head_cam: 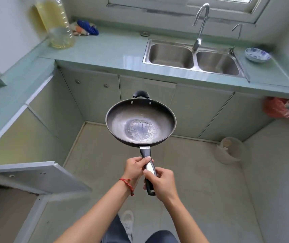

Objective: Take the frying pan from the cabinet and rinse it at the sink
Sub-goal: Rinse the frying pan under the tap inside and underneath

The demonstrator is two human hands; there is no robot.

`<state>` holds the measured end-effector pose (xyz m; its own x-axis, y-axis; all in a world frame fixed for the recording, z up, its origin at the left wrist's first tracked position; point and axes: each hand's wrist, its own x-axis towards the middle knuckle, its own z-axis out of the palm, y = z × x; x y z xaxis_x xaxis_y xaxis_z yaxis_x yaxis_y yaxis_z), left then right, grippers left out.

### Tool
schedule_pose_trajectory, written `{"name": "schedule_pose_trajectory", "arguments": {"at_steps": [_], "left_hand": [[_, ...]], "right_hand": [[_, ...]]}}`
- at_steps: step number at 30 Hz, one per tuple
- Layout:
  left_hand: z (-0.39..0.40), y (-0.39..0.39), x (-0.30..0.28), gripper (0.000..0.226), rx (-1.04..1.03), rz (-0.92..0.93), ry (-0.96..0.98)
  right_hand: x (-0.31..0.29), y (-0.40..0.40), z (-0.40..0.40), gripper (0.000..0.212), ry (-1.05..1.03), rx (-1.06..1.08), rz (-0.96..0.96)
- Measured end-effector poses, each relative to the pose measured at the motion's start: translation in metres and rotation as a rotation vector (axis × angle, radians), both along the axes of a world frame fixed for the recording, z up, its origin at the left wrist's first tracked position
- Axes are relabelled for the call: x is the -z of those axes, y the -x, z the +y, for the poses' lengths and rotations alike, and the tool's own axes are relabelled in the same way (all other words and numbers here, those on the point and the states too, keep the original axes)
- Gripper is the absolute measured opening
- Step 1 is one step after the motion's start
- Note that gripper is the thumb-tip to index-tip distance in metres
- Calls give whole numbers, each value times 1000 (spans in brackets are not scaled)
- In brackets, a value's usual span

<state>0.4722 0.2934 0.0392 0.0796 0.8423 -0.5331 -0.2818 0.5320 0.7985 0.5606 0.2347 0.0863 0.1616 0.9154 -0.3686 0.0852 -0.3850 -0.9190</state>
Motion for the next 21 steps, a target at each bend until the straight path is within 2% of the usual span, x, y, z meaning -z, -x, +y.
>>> {"name": "schedule_pose_trajectory", "arguments": {"at_steps": [10, 21], "left_hand": [[127, -19, -38, 19, 44, -11, -93], [285, -96, -45, 20, 48, 32, -146]], "right_hand": [[-29, -15, 121, 22, -82, 43, 3], [-27, -92, 279, 22, -130, 33, -9]]}}
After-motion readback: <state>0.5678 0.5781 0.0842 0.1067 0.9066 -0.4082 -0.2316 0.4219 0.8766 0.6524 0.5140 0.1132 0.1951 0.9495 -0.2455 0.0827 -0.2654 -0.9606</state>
